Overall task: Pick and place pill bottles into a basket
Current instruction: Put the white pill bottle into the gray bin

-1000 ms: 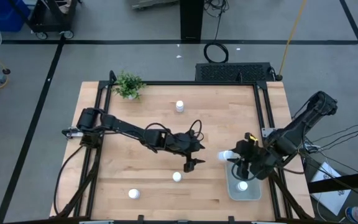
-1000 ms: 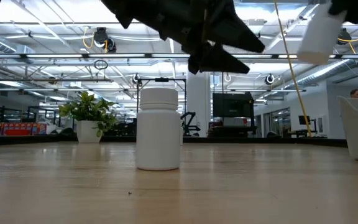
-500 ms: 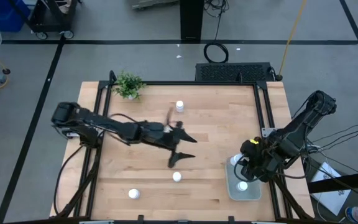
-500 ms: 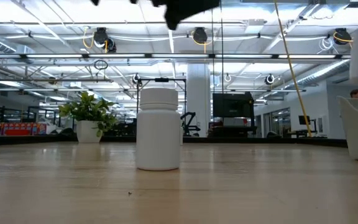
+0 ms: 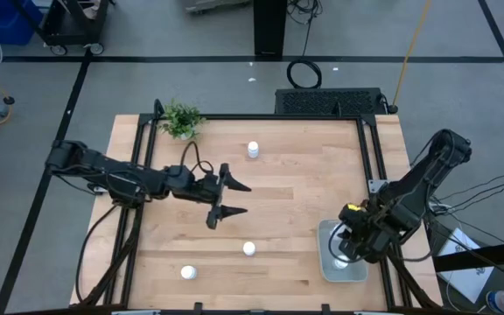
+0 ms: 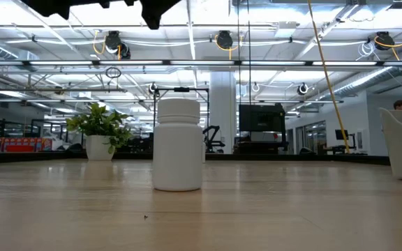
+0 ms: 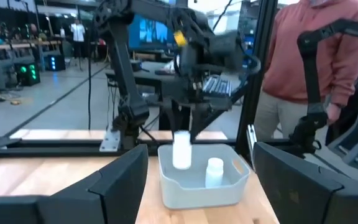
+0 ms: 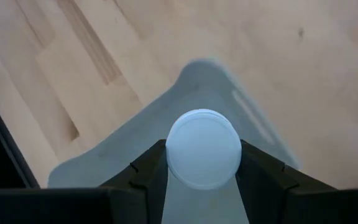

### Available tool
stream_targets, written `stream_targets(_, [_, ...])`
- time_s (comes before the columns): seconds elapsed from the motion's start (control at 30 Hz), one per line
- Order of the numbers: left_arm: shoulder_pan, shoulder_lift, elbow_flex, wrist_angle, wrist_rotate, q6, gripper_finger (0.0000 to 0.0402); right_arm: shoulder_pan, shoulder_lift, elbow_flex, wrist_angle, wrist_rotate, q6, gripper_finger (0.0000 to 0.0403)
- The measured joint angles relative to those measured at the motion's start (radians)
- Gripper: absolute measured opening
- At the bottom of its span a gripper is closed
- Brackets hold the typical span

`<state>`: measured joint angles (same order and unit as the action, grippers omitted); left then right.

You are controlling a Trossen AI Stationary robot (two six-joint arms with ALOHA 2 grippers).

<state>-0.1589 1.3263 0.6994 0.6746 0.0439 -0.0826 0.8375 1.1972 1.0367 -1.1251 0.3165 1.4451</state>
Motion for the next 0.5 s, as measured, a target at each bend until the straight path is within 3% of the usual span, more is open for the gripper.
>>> stream_targets(0.5, [0.0, -0.009, -0.006, -0.006, -0.001, -0.005, 0.0292, 0.14, 0.091, -0.053, -0.086, 0.019, 0.271, 0.0145])
